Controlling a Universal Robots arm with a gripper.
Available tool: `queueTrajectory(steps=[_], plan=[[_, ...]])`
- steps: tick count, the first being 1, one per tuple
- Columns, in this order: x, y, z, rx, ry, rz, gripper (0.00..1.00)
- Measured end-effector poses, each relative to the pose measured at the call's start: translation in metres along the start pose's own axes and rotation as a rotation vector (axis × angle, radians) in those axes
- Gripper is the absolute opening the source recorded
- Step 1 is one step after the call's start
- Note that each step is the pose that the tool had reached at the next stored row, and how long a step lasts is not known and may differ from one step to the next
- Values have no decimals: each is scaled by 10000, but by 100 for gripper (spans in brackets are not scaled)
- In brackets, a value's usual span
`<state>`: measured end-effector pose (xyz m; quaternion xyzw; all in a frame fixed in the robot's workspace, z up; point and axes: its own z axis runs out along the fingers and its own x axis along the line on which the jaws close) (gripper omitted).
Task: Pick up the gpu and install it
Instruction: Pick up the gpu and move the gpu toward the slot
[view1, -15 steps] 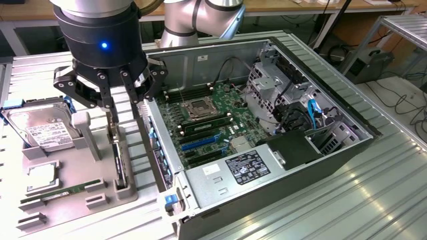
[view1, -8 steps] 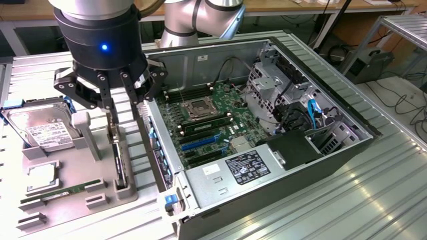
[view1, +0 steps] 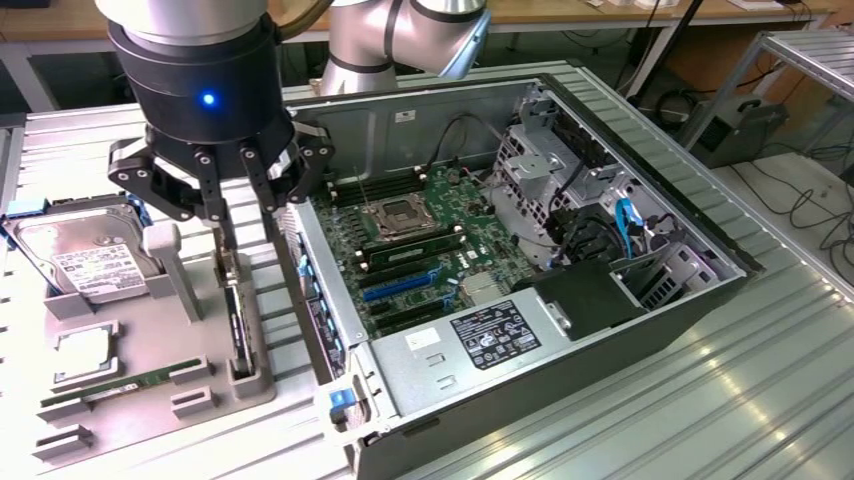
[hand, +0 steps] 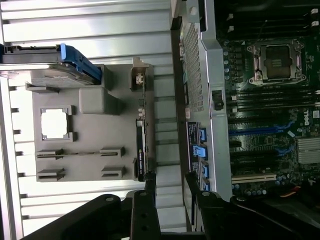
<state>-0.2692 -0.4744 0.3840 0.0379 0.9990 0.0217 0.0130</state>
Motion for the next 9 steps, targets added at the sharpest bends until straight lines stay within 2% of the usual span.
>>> queueTrajectory(steps=[9], plan=[[35, -4, 29, -1, -2, 0, 36]])
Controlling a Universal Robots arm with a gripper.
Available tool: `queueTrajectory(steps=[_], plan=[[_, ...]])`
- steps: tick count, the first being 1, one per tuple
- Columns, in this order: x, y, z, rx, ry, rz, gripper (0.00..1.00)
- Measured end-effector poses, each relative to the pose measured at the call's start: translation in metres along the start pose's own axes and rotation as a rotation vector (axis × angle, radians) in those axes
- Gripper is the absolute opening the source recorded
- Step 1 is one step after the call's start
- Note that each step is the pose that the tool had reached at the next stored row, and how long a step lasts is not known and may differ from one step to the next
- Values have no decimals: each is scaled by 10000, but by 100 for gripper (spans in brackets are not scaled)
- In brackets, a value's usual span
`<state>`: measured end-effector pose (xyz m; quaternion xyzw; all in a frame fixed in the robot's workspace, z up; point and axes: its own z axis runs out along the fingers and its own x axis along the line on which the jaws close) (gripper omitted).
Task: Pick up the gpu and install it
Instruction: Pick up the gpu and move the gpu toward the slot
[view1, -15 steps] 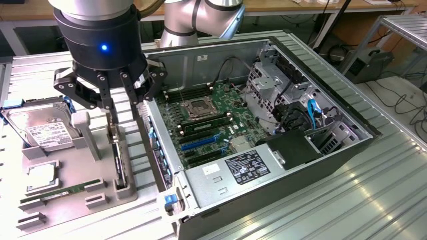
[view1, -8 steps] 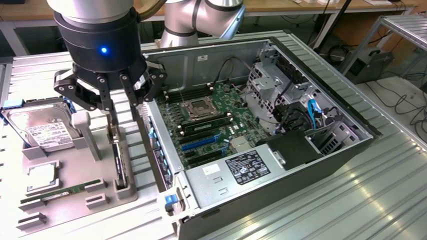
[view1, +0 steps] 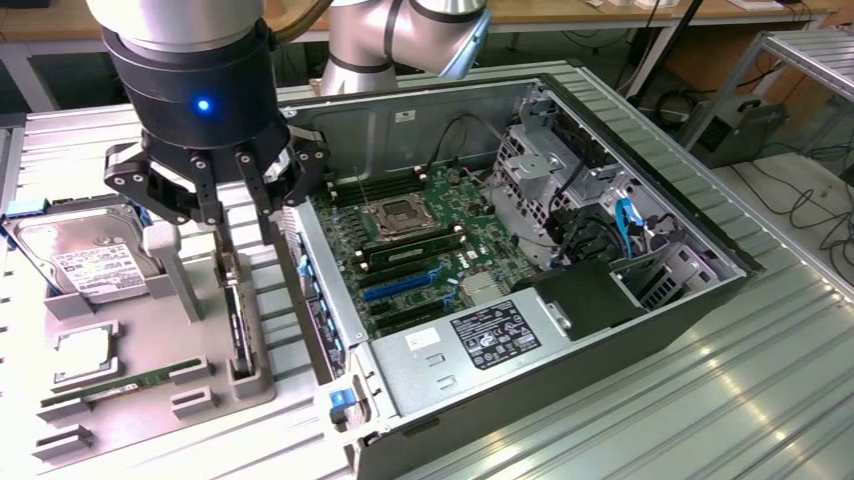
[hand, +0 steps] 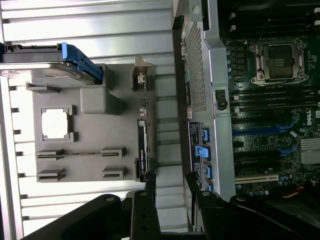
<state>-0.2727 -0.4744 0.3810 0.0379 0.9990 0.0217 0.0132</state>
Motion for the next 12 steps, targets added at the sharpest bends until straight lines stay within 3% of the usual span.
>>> queueTrajectory(steps=[12], plan=[[52, -7, 63, 0, 2, 0, 36]])
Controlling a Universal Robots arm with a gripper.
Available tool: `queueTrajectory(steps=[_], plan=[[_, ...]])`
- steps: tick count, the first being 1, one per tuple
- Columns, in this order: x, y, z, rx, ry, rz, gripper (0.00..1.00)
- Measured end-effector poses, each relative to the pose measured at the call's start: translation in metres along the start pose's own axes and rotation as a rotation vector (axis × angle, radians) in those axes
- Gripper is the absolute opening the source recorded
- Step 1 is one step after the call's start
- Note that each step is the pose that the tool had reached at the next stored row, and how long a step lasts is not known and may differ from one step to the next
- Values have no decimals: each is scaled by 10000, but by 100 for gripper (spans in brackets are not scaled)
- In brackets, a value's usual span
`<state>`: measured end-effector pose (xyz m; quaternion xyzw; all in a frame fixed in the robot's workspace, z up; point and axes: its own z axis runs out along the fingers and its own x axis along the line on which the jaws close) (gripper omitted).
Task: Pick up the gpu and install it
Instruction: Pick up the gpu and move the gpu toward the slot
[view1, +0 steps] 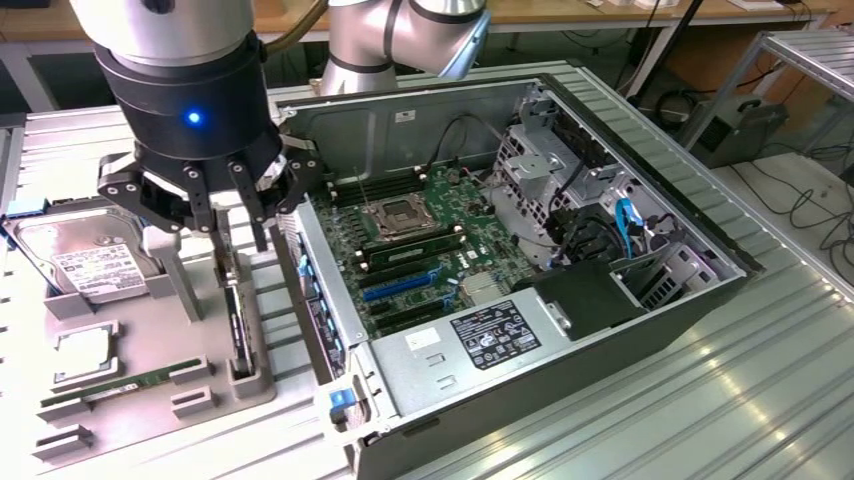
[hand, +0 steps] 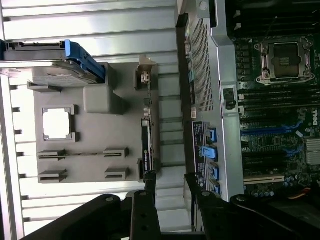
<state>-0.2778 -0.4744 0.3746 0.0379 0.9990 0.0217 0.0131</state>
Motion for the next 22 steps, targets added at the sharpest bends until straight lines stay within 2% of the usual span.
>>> queueTrajectory(steps=[22], plan=[[84, -11, 117, -1, -1, -2, 36]])
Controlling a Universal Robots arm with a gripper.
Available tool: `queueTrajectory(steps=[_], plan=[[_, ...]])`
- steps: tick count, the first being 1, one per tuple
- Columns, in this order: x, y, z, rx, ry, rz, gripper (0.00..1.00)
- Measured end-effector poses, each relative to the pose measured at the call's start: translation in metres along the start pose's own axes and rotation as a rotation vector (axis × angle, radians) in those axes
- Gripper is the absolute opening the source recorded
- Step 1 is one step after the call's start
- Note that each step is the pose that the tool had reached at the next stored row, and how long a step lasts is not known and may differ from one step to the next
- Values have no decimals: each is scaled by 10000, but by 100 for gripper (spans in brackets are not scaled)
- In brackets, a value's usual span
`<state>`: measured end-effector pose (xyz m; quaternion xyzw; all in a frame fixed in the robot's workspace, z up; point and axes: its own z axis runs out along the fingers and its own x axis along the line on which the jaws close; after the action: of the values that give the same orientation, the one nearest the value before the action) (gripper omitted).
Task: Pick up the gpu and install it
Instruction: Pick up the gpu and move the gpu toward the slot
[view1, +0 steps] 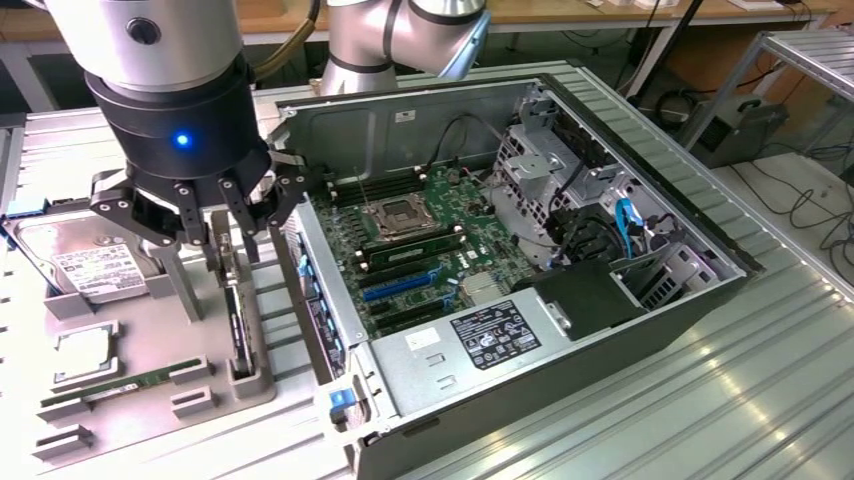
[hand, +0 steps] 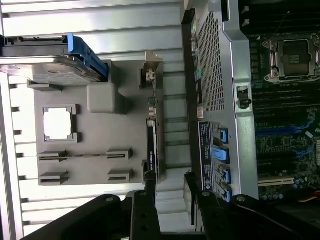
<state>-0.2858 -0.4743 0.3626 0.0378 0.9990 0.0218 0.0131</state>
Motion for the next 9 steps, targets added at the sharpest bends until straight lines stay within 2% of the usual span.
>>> queueTrajectory(steps=[9], plan=[[32, -3, 35, 0, 0, -1, 36]])
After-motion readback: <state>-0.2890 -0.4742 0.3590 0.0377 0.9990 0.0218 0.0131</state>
